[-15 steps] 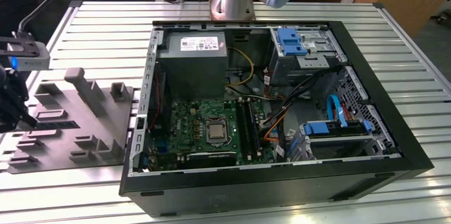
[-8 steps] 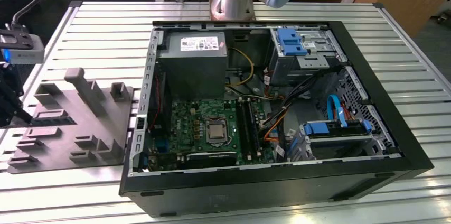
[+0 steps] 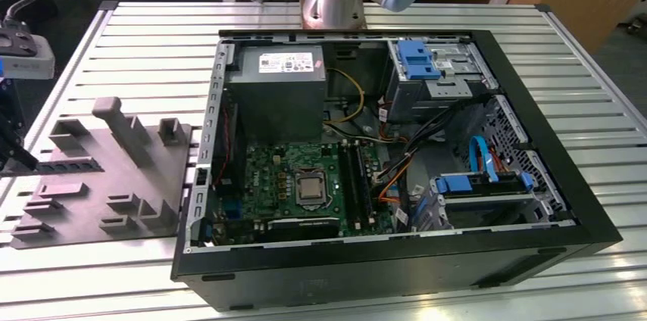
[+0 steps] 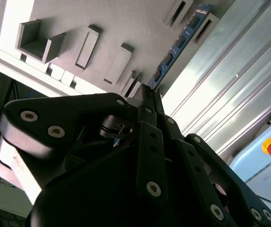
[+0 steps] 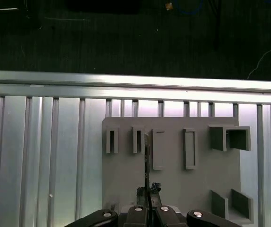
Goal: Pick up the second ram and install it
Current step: 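Pick up the second ram and move it above second insertion slot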
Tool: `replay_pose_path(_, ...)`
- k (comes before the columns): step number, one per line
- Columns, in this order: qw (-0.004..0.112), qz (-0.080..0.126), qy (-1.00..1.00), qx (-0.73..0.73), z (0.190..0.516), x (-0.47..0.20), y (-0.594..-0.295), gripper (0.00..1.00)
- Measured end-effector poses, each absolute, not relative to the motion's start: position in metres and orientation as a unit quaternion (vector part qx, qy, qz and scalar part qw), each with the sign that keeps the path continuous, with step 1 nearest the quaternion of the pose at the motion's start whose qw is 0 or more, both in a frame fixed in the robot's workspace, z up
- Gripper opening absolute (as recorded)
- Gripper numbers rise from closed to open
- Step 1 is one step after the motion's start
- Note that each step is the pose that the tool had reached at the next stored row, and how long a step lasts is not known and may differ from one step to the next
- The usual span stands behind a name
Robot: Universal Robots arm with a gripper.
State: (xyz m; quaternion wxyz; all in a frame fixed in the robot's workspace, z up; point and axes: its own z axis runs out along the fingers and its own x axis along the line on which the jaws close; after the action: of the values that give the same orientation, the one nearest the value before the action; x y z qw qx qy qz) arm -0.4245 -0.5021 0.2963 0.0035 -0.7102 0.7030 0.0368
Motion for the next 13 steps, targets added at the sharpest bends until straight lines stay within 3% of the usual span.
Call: replay_pose_path(13,0.004,0.037,0.703,-0.710,0.314,-0.424,-0.502,0.13)
